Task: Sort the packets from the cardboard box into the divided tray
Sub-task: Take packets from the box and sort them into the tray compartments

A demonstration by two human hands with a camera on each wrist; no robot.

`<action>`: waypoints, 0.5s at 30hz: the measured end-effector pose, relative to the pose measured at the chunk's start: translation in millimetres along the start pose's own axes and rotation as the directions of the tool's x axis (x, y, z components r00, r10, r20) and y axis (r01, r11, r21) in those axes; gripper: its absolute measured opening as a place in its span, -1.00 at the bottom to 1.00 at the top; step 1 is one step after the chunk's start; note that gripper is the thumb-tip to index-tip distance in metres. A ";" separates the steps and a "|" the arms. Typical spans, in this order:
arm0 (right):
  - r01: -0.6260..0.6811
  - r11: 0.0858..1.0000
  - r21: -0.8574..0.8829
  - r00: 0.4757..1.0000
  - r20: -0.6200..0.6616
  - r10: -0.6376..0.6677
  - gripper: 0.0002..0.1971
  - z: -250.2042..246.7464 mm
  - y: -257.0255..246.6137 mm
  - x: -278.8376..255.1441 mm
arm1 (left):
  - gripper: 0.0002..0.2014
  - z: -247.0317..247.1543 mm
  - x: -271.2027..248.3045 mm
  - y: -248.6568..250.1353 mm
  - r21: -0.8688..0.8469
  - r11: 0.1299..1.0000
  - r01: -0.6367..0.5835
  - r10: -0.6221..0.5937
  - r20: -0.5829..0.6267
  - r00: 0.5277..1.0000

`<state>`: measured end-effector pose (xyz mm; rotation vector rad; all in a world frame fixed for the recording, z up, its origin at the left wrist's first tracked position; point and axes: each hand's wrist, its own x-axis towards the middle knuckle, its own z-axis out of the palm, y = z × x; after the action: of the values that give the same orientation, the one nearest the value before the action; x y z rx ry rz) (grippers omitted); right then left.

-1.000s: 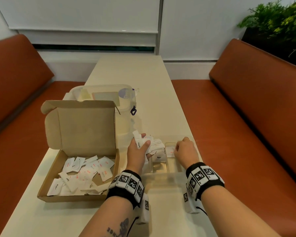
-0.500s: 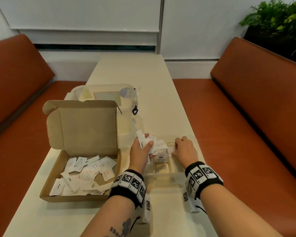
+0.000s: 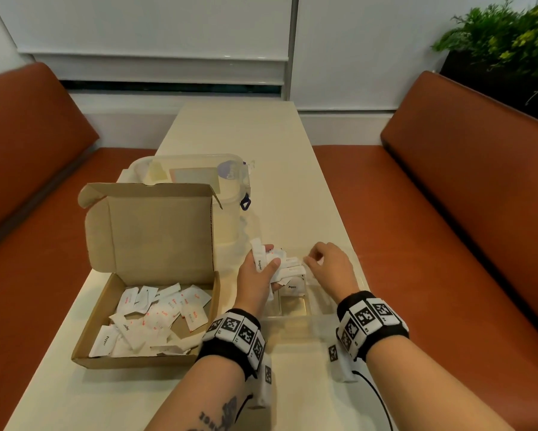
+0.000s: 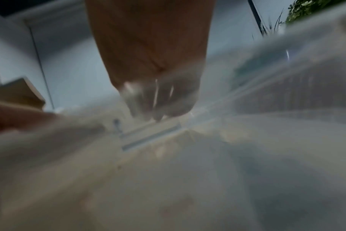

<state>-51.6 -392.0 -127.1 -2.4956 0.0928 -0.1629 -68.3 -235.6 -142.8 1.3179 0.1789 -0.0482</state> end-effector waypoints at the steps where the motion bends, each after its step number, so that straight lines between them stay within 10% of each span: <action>1: 0.024 0.997 0.075 1.000 0.000 -0.024 -0.89 -2.1 -6.2 -0.4 | -0.75 0.1 -0.1 0.4 0.003 1.000 -0.001 0.001 -0.001 1.000; 8: -0.025 0.953 0.303 0.976 0.214 -0.043 -0.82 -9.3 -36.9 -5.9 | -0.77 -1.9 -1.5 7.6 -0.097 0.995 0.035 -0.037 -0.019 0.999; 15: -0.049 0.899 0.435 0.991 0.133 -0.010 -0.94 -13.2 -42.4 -3.1 | -0.79 -10.9 -5.4 16.5 -0.153 0.987 0.059 -0.061 -0.010 0.998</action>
<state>-55.3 -365.5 -91.6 -2.0463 0.0223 -0.0053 -72.5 -221.2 -128.8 1.1606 0.2306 -0.0743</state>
